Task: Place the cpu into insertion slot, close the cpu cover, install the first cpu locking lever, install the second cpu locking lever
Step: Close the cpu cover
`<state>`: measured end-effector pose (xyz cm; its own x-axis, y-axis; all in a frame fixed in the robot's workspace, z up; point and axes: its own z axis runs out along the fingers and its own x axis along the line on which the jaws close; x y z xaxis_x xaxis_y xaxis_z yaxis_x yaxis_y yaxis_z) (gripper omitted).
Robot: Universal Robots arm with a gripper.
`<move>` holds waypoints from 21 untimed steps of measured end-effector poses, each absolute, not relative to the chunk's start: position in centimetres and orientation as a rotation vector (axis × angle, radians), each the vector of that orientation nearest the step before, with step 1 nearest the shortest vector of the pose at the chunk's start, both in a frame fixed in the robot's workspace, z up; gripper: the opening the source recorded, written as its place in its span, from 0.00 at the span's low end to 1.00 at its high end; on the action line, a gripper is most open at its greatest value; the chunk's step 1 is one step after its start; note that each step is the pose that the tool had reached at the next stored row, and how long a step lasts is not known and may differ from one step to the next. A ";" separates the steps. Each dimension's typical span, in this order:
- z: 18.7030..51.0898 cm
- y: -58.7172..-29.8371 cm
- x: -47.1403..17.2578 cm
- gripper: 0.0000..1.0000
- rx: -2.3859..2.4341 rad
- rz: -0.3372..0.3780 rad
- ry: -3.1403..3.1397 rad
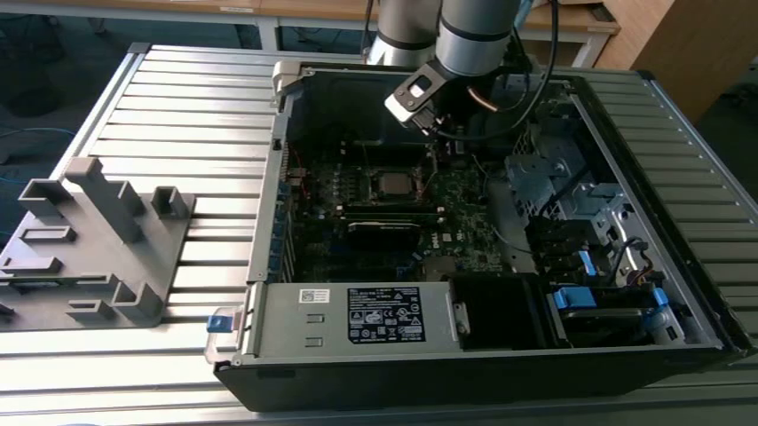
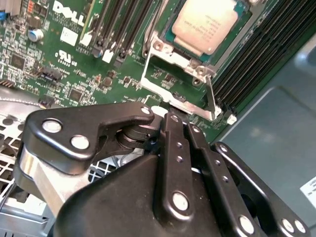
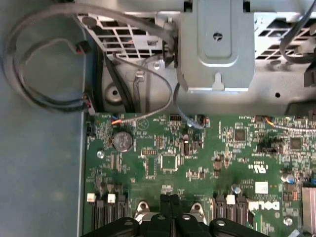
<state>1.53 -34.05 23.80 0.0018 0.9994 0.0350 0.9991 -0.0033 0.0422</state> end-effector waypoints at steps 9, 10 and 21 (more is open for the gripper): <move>23.8 -34.0 1.0 0.11 2.218 0.089 2.213; 23.8 -34.0 1.0 0.11 2.218 0.089 2.213; 23.8 -34.0 0.6 0.11 2.218 0.089 2.212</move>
<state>0.58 -34.04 23.75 0.0017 0.9994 0.0350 0.9990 -0.0033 0.0456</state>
